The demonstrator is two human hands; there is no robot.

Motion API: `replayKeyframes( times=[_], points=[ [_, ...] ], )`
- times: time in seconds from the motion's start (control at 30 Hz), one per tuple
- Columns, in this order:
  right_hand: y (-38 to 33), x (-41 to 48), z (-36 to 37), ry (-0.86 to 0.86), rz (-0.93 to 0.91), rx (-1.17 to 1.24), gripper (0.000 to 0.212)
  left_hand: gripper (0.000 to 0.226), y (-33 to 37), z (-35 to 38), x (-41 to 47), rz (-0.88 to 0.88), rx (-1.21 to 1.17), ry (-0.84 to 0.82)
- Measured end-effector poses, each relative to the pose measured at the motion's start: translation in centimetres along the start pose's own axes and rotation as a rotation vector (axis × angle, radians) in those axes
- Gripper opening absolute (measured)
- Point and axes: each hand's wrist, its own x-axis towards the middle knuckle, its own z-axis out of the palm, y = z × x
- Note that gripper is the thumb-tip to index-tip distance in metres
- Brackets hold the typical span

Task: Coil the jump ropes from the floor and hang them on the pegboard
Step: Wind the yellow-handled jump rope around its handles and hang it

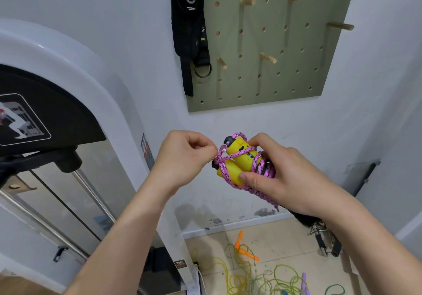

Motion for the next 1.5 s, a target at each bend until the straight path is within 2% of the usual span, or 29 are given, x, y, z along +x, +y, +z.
replayKeyframes(
  times=[0.17, 0.3, 0.37, 0.53, 0.63, 0.73, 0.87, 0.93, 1.13, 1.3, 1.4, 1.5],
  points=[
    [0.5, -0.2, 1.3, 0.015, 0.014, -0.020, 0.036, 0.023, -1.1, -0.3, -0.2, 0.010, 0.066, -0.240],
    [0.9, 0.0, 1.8, -0.003, 0.023, -0.225, 0.047, 0.016, -0.8, -0.9, -0.7, -0.156, -0.148, -0.392],
    [1.1, -0.4, 1.9, -0.037, 0.041, -0.263, 0.058, 0.016, -0.8, -0.7, -0.9, -0.190, -0.182, -0.392],
    [0.5, -0.8, 3.2, -0.124, 0.034, 0.029, 0.069, 0.027, -1.4, -1.3, -0.4, -0.250, -0.322, -0.339],
    [-0.7, -1.1, 3.6, -0.103, 0.031, -0.039, 0.071, 0.036, -1.7, -1.5, -0.3, -0.306, -0.447, -0.316],
    [-2.1, -1.3, 4.6, 0.062, -0.059, -0.340, 0.068, 0.031, -1.9, -1.7, -0.2, -0.371, -0.578, -0.296],
    [-2.1, -0.9, 5.8, 0.297, -0.093, -0.320, 0.046, 0.024, -1.6, -1.7, 0.0, -0.391, -0.691, -0.278],
    [-2.4, -0.9, 6.0, 0.337, -0.093, -0.309, 0.041, 0.026, -1.5, -1.6, 0.1, -0.371, -0.673, -0.285],
    [-4.0, -1.3, 5.4, 0.196, 0.055, -0.427, 0.052, 0.026, -1.6, -1.3, 0.3, -0.264, -0.463, -0.303],
    [-5.6, -1.5, 5.3, 0.094, 0.135, -0.537, 0.055, 0.031, -1.3, 0.2, 0.2, -0.299, -0.384, -0.225],
    [-4.9, -0.6, 5.6, 0.129, 0.154, -0.574, 0.053, 0.034, -1.3, 0.5, 0.3, -0.312, -0.411, -0.197],
    [-2.7, -0.8, 6.0, 0.248, 0.095, -0.486, 0.055, 0.029, -1.2, -0.2, -0.1, -0.262, -0.396, -0.301]
  ],
)
